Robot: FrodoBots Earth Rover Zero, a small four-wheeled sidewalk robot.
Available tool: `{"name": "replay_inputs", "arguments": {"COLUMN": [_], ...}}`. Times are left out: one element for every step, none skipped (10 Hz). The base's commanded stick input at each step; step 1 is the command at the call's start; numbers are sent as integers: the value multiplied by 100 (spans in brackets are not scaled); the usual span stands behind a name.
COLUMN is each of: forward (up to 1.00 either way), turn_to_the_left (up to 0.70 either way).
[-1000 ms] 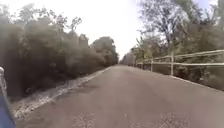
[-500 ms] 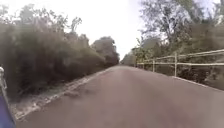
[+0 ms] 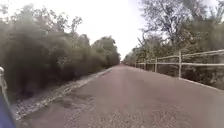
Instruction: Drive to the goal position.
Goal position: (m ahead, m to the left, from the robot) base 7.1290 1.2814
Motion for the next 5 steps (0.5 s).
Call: {"name": "replay_inputs", "arguments": {"forward": [70, 70, 70, 70, 70], "turn_to_the_left": [0, 0, 0, 0, 0]}}
